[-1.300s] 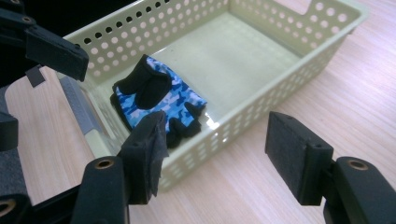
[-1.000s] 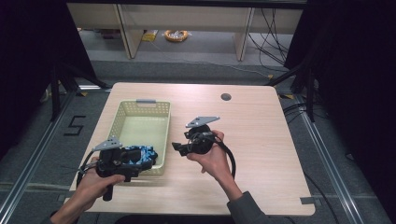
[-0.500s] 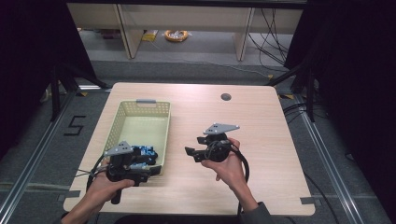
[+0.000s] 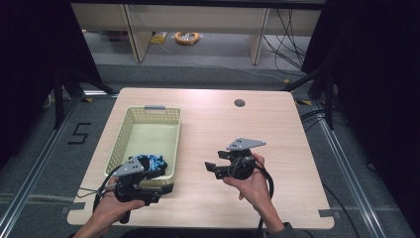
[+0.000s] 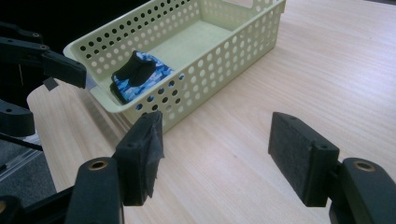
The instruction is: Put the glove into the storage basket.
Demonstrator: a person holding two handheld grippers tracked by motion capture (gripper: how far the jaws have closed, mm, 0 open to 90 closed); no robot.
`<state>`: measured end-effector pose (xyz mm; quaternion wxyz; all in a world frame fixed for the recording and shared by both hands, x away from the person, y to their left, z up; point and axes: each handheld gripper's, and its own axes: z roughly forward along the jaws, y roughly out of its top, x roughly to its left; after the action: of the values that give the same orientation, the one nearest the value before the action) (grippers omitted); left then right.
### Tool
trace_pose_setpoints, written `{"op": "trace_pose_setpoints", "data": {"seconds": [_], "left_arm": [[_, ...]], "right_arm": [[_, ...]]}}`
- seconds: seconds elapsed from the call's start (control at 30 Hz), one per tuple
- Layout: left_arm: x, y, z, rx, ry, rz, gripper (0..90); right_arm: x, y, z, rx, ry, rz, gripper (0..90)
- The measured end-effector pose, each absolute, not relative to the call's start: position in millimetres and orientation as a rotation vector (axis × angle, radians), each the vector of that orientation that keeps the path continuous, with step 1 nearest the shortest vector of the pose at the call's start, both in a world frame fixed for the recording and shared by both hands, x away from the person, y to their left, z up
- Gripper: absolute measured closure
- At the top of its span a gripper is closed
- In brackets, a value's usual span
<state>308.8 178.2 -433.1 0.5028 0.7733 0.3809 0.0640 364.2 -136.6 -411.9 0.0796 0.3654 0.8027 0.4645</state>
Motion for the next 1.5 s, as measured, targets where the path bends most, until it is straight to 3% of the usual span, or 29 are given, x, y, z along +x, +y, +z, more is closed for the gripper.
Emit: {"op": "trace_pose_setpoints", "data": {"seconds": [0.33, 0.5, 1.5], "left_arm": [[302, 179, -439, 1.869, 0.917, 0.156, 24.9], [296, 177, -444, 1.887, 0.886, 0.149, 24.8], [279, 174, -487, 2.002, 0.865, 0.196, 19.9]], "right_arm": [[353, -147, -420, 1.103, 2.409, 1.457, 33.2], [346, -153, -426, 1.131, 2.382, 1.442, 17.6], [315, -165, -470, 1.131, 2.495, 1.441, 19.5]]}}
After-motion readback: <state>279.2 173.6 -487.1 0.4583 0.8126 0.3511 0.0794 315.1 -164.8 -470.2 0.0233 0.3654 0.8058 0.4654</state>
